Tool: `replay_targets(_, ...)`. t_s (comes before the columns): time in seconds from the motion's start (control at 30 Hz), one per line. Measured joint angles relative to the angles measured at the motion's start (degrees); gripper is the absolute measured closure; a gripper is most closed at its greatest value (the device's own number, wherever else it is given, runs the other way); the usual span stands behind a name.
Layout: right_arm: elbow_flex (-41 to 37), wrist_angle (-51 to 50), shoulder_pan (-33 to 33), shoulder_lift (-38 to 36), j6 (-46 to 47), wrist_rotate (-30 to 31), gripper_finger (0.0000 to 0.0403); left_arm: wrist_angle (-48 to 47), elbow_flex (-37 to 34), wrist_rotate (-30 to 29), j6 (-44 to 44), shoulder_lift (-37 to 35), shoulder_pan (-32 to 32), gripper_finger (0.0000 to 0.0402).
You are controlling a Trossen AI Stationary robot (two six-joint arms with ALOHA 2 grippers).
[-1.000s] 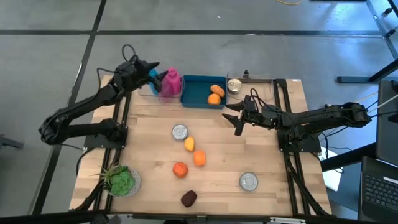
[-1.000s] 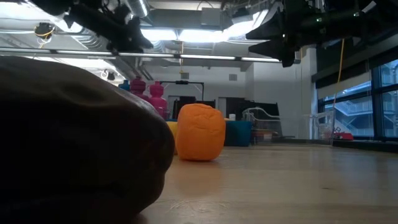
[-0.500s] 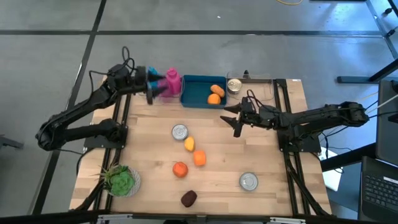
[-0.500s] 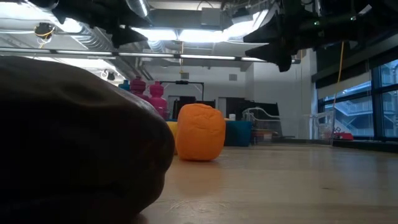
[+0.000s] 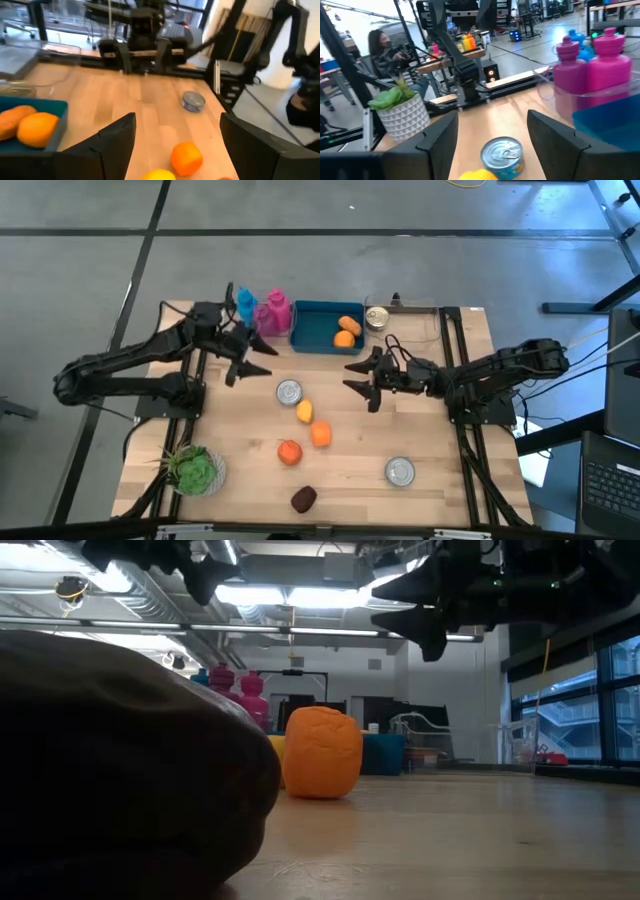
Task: Pick & Place Food Item
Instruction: Put the left orange into the blue bin
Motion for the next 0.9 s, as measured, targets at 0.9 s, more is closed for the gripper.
replay_targets(0.9, 2.34, -4.47, 6.2, 0.04, 3.03, 0.07, 0.0166, -8.14, -0.5, -29.6, -8.55, 16.95, -39.25, 0.0127)
